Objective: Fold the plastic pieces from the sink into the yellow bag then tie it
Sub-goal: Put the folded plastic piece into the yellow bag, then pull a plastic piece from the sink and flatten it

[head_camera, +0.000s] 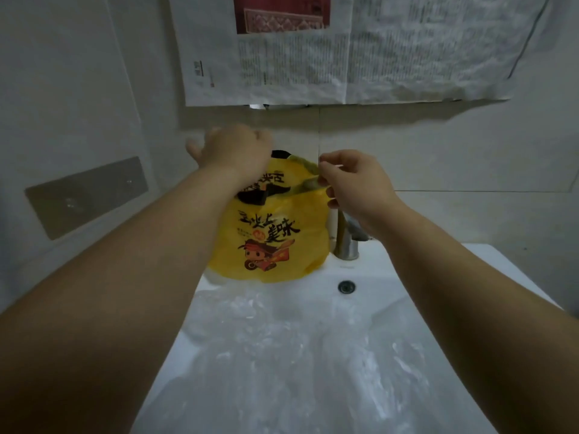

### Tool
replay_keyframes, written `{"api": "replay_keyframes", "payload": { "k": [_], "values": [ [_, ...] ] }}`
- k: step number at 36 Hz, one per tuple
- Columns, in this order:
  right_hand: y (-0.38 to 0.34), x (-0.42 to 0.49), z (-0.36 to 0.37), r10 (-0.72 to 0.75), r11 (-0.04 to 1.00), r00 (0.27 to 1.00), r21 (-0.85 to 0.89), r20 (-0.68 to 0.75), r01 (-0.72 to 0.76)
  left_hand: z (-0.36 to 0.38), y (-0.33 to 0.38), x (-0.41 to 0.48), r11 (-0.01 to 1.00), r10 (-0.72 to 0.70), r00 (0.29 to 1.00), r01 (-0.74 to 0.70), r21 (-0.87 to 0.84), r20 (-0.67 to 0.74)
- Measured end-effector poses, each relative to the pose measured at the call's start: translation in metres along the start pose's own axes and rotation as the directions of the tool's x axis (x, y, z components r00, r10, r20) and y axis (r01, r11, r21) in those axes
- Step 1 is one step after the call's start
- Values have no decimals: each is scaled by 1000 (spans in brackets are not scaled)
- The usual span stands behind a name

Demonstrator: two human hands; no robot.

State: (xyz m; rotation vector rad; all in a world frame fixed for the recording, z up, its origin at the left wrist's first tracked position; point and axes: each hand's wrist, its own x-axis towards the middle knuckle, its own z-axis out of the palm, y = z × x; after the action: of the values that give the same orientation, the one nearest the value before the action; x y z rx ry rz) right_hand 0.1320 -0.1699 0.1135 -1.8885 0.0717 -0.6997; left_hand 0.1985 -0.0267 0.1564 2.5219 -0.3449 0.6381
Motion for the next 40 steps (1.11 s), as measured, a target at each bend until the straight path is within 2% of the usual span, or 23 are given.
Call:
{"api": "replay_keyframes", "payload": {
  "k": [3, 5, 8, 10, 16, 22, 25, 27, 29, 31, 32, 33, 35, 36, 38, 40],
  "values": [
    [-1, -13, -5, 21, 1000, 1000, 8, -7, -21, -10, 1, -18, 976, 35, 986, -68, -205, -161],
    [-3, -24, -10, 31, 999, 999, 7, -13, -31, -13, -1, -34, 939, 108, 970, -172, -298, -220],
    [-4, -45, -17, 52, 999, 999, -2, -2, -52, -12, -2, -67, 865, 216, 938, -312, -393, -269],
    [-4, -64, -22, 68, 998, 997, 1, 20, -68, -8, -2, -91, 853, 246, 935, -333, -402, -255],
    [8, -116, -35, 121, 991, 989, -63, 83, -116, 26, -14, -145, 863, 211, 975, -150, -482, 74],
    [45, -162, -13, 267, 959, 944, -156, 197, -238, 52, -36, -198, 867, 56, 985, 32, -497, 162],
    [60, -182, -1, 358, 930, 861, -221, 360, -294, 59, -53, -212, 886, 10, 980, 84, -457, 199],
    [65, -193, 7, 460, 883, 746, -335, 481, -329, 65, -65, -221, 877, -13, 973, 122, -465, 230],
    [67, -199, 14, 517, 824, 662, -525, 543, -212, 68, -70, -227, 872, -26, 965, 150, -466, 262],
    [68, -199, 18, 458, 809, 712, -582, 533, -85, 69, -69, -227, 853, -27, 962, 163, -495, 271],
    [69, -198, 18, 416, 827, 759, -555, 501, -87, 68, -68, -228, 845, -26, 961, 169, -508, 276],
    [69, -195, 18, 399, 861, 800, -482, 448, -159, 67, -67, -228, 842, -17, 960, 165, -514, 280],
    [69, -187, 12, 406, 913, 857, -186, 317, -363, 65, -64, -229, 843, 5, 954, 158, -513, 301],
    [66, -181, 7, 416, 903, 873, -3, 255, -429, 64, -63, -230, 844, 17, 948, 157, -514, 318],
    [61, -172, -7, 454, 814, 873, 315, 179, -488, 63, -63, -231, 852, 43, 929, 157, -499, 367],
    [56, -165, -22, 480, 671, 863, 567, 160, -478, 63, -62, -231, 879, 57, 904, 156, -451, 425]
  ]
}}
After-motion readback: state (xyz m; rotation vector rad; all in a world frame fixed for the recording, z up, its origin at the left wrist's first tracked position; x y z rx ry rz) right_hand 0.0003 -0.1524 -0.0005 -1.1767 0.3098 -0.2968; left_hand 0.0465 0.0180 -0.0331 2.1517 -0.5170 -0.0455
